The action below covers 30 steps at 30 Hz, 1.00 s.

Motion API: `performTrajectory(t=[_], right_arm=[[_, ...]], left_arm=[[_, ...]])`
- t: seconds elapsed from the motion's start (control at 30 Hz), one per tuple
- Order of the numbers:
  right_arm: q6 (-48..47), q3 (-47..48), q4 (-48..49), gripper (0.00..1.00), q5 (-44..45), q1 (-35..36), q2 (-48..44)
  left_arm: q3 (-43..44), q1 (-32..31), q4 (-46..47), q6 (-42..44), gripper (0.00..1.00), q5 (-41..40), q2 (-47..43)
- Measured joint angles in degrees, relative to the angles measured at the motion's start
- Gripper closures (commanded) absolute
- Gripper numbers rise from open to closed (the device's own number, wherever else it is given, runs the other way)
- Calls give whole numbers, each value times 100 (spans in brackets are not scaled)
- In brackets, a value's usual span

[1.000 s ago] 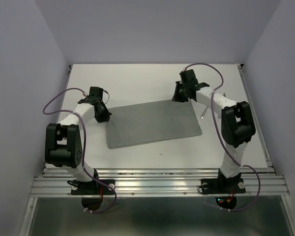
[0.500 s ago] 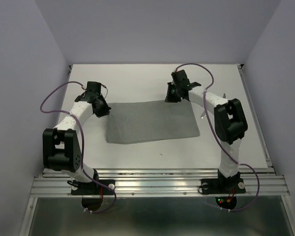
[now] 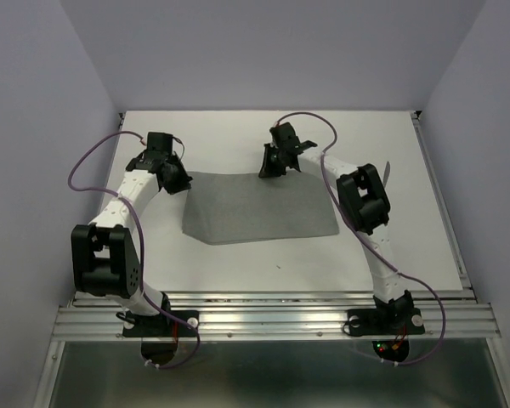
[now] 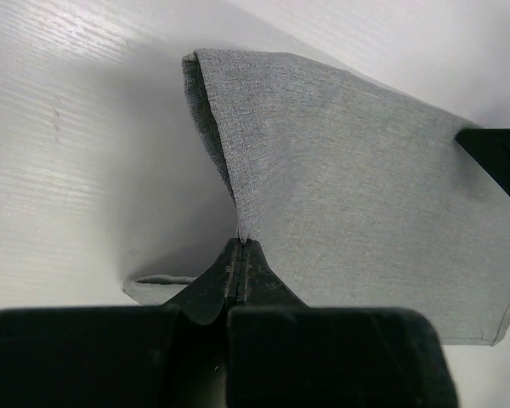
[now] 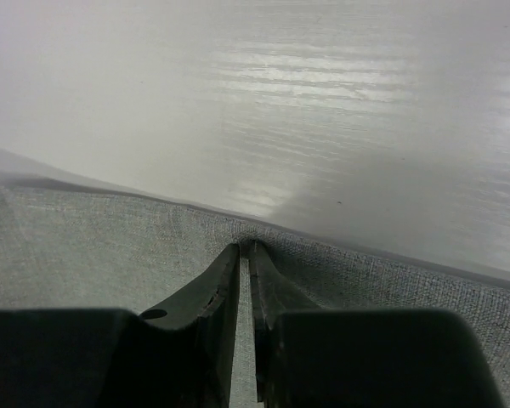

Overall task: Fold the napkin into a case and place the utensils inside
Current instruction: Pick up the rectangle-folded napkin at the center of the board, then fold the square-folded napkin at the center of the board.

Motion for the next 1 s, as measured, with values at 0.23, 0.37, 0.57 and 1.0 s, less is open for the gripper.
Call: performTrajectory(t=[0.23, 0.37, 0.57, 1.0], right_arm=[[111, 153, 4, 85, 44, 28, 120], [153, -186, 22, 84, 396, 39, -129], [214, -1615, 190, 82, 955, -203, -1517], [42, -3934, 481, 82, 1552, -1676, -3012]], left_arm=[[273, -22, -114, 13, 100, 155, 0], [487, -131, -238, 11, 100, 181, 2], [977, -597, -446, -79, 100, 92, 125], [1917, -1897, -667, -597, 100, 20, 1285]])
